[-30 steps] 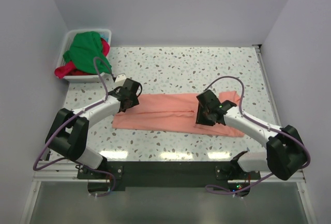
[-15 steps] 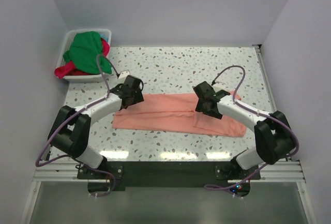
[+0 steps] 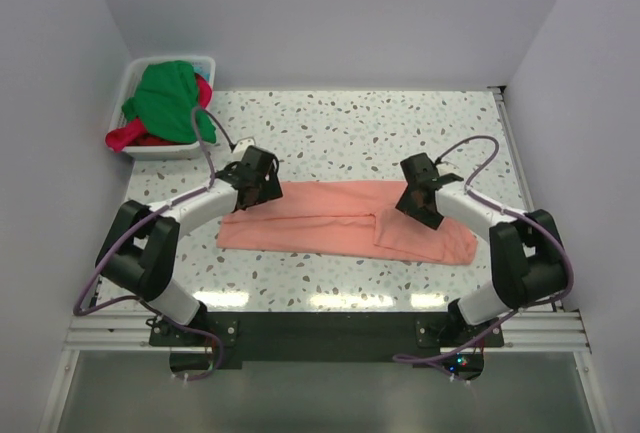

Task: Fold and stack the t-shirts
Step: Fold the tshirt

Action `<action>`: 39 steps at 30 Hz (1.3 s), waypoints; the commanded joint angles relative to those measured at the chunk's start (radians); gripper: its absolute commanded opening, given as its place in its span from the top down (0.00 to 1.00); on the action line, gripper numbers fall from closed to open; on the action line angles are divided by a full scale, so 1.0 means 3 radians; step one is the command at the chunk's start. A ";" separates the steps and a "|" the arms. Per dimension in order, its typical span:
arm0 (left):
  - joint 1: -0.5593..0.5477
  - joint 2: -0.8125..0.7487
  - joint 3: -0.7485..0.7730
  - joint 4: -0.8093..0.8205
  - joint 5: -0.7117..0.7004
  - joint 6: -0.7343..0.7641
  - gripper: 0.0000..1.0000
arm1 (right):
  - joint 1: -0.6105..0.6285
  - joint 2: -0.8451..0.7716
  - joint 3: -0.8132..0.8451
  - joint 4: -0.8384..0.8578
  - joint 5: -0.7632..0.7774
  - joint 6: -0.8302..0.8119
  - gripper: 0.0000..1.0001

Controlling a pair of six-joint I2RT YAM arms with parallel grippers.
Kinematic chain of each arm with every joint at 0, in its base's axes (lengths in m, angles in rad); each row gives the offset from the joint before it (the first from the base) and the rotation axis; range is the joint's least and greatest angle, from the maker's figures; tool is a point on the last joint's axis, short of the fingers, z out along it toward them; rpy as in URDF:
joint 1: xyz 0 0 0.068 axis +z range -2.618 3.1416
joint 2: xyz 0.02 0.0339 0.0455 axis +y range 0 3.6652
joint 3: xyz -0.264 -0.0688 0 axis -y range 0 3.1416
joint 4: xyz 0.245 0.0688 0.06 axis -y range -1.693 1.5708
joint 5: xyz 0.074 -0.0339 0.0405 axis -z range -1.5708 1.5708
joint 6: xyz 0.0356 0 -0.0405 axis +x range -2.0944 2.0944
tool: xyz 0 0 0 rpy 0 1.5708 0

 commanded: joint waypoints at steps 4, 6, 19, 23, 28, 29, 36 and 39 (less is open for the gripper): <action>-0.0007 0.0070 -0.0070 -0.0061 0.0028 0.0058 0.15 | -0.0016 0.0240 0.0090 0.0053 0.0000 0.0136 0.33; -0.0007 0.0096 -0.0090 -0.0071 0.0027 0.0013 0.15 | -0.0016 0.0322 0.0131 0.0058 -0.0015 0.0136 0.33; -0.0007 0.0280 -0.0193 -0.0255 -0.0044 -0.0299 0.15 | -0.0108 0.0818 0.0621 -0.0009 -0.0026 -0.0232 0.34; -0.0007 0.0280 -0.0244 -0.0291 -0.0008 -0.0381 0.15 | -0.0154 0.0992 0.0851 -0.0096 0.0000 -0.0426 0.34; -0.0007 0.0183 -0.0346 -0.0347 -0.0013 -0.0432 0.15 | -0.0246 0.1299 0.1204 -0.0142 -0.0020 -0.0625 0.35; -0.0007 0.0168 -0.0366 -0.0348 -0.0008 -0.0448 0.15 | -0.0257 0.1355 0.1331 -0.0177 -0.0041 -0.0681 0.35; -0.0013 0.0015 -0.0499 -0.0383 0.0068 -0.0463 0.15 | -0.0328 0.1785 0.1945 -0.0326 -0.0199 -0.0993 0.38; -0.0013 -0.0016 -0.0530 -0.0388 0.0124 -0.0458 0.15 | -0.0328 0.1994 0.2278 -0.0459 -0.0245 -0.1131 0.37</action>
